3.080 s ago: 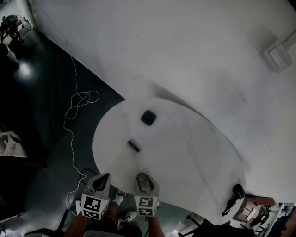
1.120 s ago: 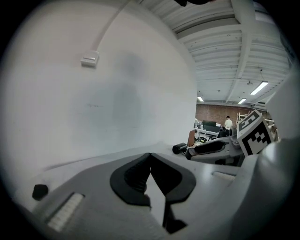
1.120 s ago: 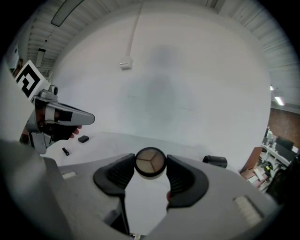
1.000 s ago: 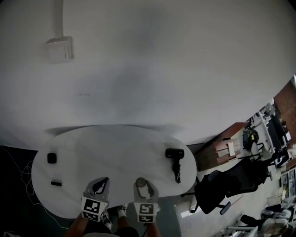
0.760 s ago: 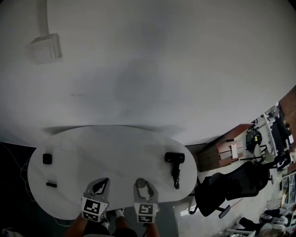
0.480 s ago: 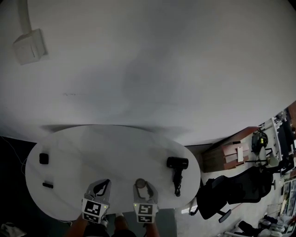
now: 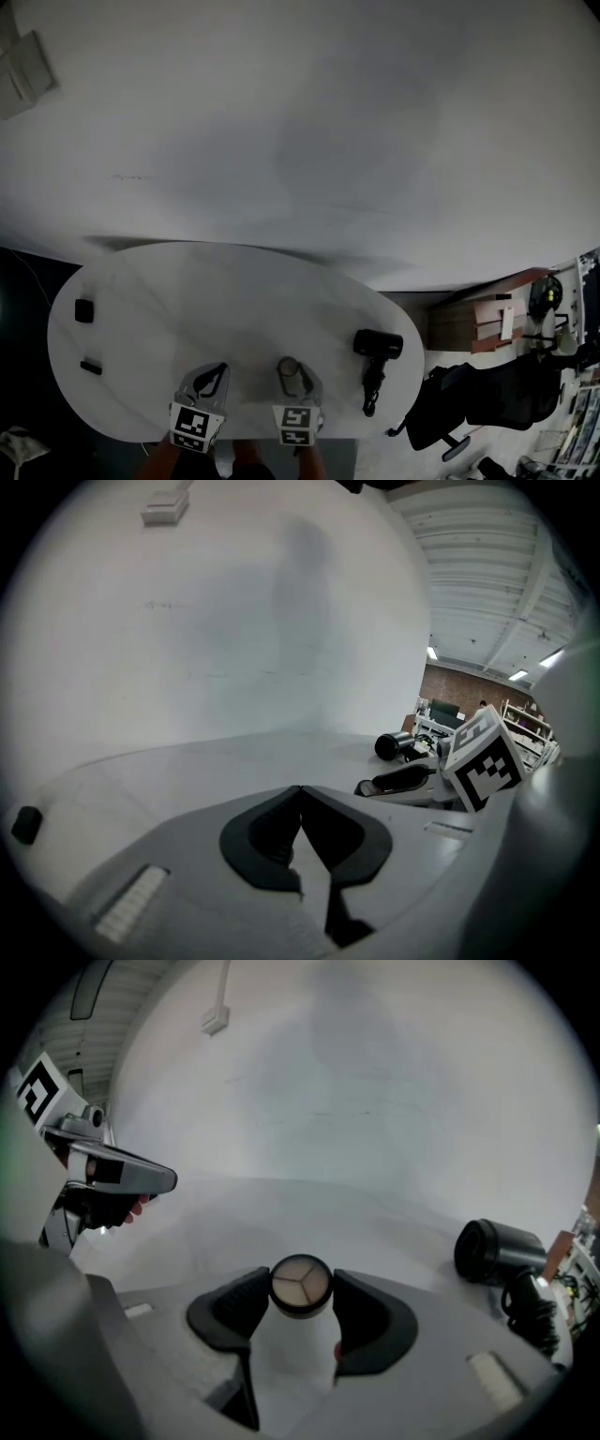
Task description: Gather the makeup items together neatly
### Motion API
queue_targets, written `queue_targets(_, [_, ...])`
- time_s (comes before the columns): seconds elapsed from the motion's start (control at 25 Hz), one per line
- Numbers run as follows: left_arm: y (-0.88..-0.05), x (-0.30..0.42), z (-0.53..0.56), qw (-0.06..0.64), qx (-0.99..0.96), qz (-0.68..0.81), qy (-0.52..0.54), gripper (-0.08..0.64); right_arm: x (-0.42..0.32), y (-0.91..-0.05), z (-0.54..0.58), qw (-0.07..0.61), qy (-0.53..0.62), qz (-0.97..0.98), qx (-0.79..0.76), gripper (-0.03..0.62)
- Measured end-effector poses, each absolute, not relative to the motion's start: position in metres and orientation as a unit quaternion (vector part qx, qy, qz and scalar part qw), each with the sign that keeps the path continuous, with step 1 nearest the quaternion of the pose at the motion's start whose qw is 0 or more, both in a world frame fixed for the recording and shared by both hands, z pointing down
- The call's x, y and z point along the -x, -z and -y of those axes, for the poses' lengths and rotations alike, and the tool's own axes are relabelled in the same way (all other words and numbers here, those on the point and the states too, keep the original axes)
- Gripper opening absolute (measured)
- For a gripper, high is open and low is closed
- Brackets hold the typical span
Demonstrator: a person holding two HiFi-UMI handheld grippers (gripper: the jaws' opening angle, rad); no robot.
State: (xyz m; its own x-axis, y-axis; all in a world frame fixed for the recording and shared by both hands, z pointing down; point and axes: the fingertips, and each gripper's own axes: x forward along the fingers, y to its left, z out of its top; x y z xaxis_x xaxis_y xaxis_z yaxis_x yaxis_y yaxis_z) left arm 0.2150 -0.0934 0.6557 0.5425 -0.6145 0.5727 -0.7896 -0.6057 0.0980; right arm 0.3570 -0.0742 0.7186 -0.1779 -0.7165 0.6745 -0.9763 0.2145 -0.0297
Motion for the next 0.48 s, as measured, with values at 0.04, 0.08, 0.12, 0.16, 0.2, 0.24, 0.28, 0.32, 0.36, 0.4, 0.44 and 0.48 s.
queue_targets(0.04, [-0.658, -0.215, 0.095, 0.177, -0.859, 0.409, -0.251, 0.011, -0.357, -0.723, 0.076, 0.276, -0.240, 0.730, -0.578, 0.215])
queue_targets(0.08, [-0.659, -0.215, 0.097, 0.178, -0.858, 0.410, -0.252, 0.011, -0.357, -0.727, 0.078, 0.278, -0.243, 0.730, -0.575, 0.215])
queue_targets(0.12, [-0.661, -0.215, 0.099, 0.180, -0.857, 0.412, -0.253, 0.011, -0.358, -0.730, 0.080, 0.280, -0.246, 0.729, -0.574, 0.215])
queue_targets(0.16, [-0.663, -0.215, 0.100, 0.182, -0.855, 0.413, -0.255, 0.011, -0.358, -0.732, 0.081, 0.282, -0.248, 0.729, -0.573, 0.215])
queue_targets(0.2, [-0.665, -0.214, 0.100, 0.184, -0.854, 0.414, -0.256, 0.011, -0.359, -0.734, 0.082, 0.283, -0.251, 0.728, -0.572, 0.215])
queue_targets(0.24, [-0.667, -0.214, 0.101, 0.186, -0.853, 0.415, -0.258, 0.011, -0.360, -0.736, 0.083, 0.285, -0.253, 0.726, -0.573, 0.216])
queue_targets(0.28, [-0.669, -0.214, 0.100, 0.189, -0.851, 0.415, -0.259, 0.011, -0.361, -0.737, 0.084, 0.287, -0.253, 0.724, -0.574, 0.216])
queue_targets(0.32, [-0.671, -0.214, 0.099, 0.191, -0.851, 0.415, -0.261, 0.011, -0.362, -0.737, 0.085, 0.290, -0.252, 0.722, -0.575, 0.216])
queue_targets(0.36, [-0.673, -0.215, 0.100, 0.191, -0.851, 0.414, -0.261, 0.011, -0.363, -0.738, 0.085, 0.292, -0.251, 0.721, -0.576, 0.216])
queue_targets(0.4, [-0.673, -0.216, 0.101, 0.191, -0.851, 0.413, -0.262, 0.011, -0.363, -0.738, 0.086, 0.293, -0.251, 0.720, -0.577, 0.217])
queue_targets(0.44, [-0.673, -0.216, 0.102, 0.192, -0.850, 0.414, -0.263, 0.011, -0.364, -0.739, 0.086, 0.293, -0.252, 0.720, -0.577, 0.217])
queue_targets(0.48, [-0.674, -0.216, 0.103, 0.192, -0.850, 0.414, -0.263, 0.011, -0.363, -0.739, 0.087, 0.293, -0.253, 0.719, -0.577, 0.218])
